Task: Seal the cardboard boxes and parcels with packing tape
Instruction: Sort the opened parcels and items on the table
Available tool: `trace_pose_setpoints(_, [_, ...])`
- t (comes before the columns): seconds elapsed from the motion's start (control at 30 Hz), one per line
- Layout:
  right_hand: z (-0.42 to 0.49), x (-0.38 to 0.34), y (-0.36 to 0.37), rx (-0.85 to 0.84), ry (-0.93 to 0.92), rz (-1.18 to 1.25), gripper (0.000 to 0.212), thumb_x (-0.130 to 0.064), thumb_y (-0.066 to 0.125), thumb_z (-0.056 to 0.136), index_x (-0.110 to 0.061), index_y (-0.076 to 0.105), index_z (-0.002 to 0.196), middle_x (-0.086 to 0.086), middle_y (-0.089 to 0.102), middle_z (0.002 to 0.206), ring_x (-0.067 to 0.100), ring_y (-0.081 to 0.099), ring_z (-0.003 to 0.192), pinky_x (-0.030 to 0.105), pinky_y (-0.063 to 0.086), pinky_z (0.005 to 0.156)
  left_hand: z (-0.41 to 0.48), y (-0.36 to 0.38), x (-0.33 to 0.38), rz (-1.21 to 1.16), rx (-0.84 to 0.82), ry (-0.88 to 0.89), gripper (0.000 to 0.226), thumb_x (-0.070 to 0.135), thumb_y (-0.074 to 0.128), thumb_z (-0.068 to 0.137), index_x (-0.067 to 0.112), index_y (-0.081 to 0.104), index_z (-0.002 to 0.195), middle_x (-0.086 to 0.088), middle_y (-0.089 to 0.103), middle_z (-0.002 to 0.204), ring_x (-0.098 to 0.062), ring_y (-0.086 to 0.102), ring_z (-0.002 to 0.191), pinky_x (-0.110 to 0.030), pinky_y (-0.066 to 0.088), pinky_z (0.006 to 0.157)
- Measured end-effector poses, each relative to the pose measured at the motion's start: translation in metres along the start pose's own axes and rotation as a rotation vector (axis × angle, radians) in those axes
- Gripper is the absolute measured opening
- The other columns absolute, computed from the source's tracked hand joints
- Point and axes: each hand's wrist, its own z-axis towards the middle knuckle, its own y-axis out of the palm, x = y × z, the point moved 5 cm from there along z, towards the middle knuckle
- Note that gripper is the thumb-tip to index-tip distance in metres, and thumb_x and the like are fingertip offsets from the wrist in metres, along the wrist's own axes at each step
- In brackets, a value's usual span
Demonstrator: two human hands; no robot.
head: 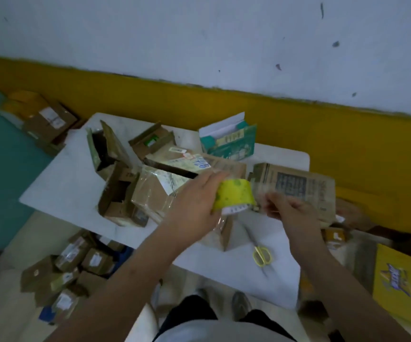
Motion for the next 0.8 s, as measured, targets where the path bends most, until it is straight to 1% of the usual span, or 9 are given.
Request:
trace_pose_setpoints(0.07, [0.005,-0.006,0.019,0.019,-0.016,0.037,0.027,-0.018,0.063,0.094,-0.016,0.075,0.07,0.0,0.072,0.065,0.009,0.063,0.062,0.02,0.054,0.066,0.017,-0.014,-0.018,0.02,0.162,0.069,0.063,0.001,0.063,0.07,0.016,0.054,0.13,-0.007,0.051,0.12,-0.024,0.05,0.107,-0.036,0.045,0.087])
trace_pose_setpoints(0.13, [0.009,-0.003,0.037,0.058,-0.053,0.03,0.034,-0.019,0.064,0.094,-0.019,0.075,0.062,0.009,0.07,0.065,0.015,0.061,0.065,0.029,0.054,0.07,0.031,-0.013,-0.041,0.008,0.216,0.086,0.059,0.003,0.054,0.069,0.017,0.057,0.126,-0.007,0.048,0.116,-0.023,0.05,0.104,-0.038,0.048,0.082])
trace_pose_setpoints(0.2, [0.015,0.009,0.048,0.11,-0.051,0.014,0.036,-0.024,0.064,0.094,-0.026,0.077,0.061,0.017,0.071,0.072,0.026,0.061,0.068,0.041,0.055,0.075,0.044,-0.004,-0.06,-0.039,0.198,0.064,0.064,0.009,0.044,0.071,0.017,0.055,0.133,-0.009,0.045,0.124,-0.026,0.051,0.109,-0.04,0.051,0.082])
trace_pose_setpoints(0.27, [0.018,0.024,0.053,0.163,-0.005,-0.015,0.038,-0.028,0.062,0.096,-0.034,0.077,0.062,0.013,0.073,0.076,0.035,0.065,0.074,0.045,0.056,0.08,0.054,0.007,-0.07,-0.033,0.159,0.087,0.07,0.004,0.045,0.076,0.02,0.048,0.144,-0.01,0.049,0.126,-0.029,0.055,0.109,-0.041,0.053,0.077])
trace_pose_setpoints(0.33, [0.018,0.04,0.057,0.217,0.055,-0.032,0.034,-0.031,0.061,0.096,-0.029,0.077,0.066,0.006,0.074,0.075,0.028,0.07,0.078,0.044,0.057,0.082,0.058,0.02,-0.081,-0.041,0.124,0.127,0.073,-0.001,0.056,0.08,0.022,0.043,0.149,-0.009,0.055,0.126,-0.03,0.057,0.107,-0.039,0.053,0.074])
trace_pose_setpoints(0.47, [0.018,0.064,0.064,0.297,0.132,-0.014,0.03,-0.034,0.058,0.097,-0.02,0.077,0.079,0.001,0.075,0.084,0.016,0.07,0.079,0.029,0.057,0.073,0.059,0.05,-0.12,-0.238,-0.023,-0.038,0.06,0.022,0.049,0.085,0.017,0.046,0.144,-0.009,0.057,0.136,-0.028,0.056,0.12,-0.035,0.045,0.095])
trace_pose_setpoints(0.6, [0.02,0.071,0.068,0.385,0.134,0.047,0.03,-0.028,0.057,0.099,-0.014,0.076,0.081,0.003,0.075,0.081,0.017,0.072,0.075,0.025,0.057,0.068,0.06,0.058,-0.121,-0.358,-0.073,-0.115,0.049,0.034,0.043,0.088,0.01,0.052,0.129,-0.009,0.063,0.115,-0.029,0.06,0.107,-0.03,0.041,0.083])
trace_pose_setpoints(0.7, [0.024,0.075,0.068,0.406,0.15,0.138,0.03,-0.023,0.058,0.099,-0.005,0.075,0.083,0.012,0.075,0.081,0.024,0.073,0.076,0.028,0.059,0.068,0.067,0.049,-0.118,-0.368,-0.042,-0.053,0.056,0.025,0.042,0.087,0.006,0.047,0.139,-0.011,0.059,0.123,-0.027,0.056,0.112,-0.023,0.036,0.086])
trace_pose_setpoints(0.8, [0.026,0.078,0.071,0.393,0.17,0.207,0.033,-0.022,0.058,0.098,0.002,0.072,0.081,0.019,0.074,0.082,0.028,0.073,0.077,0.031,0.059,0.068,0.078,0.041,-0.115,-0.397,0.003,0.078,0.051,0.011,0.046,0.079,0.005,0.054,0.129,-0.008,0.06,0.118,-0.016,0.053,0.106,-0.029,0.042,0.088])
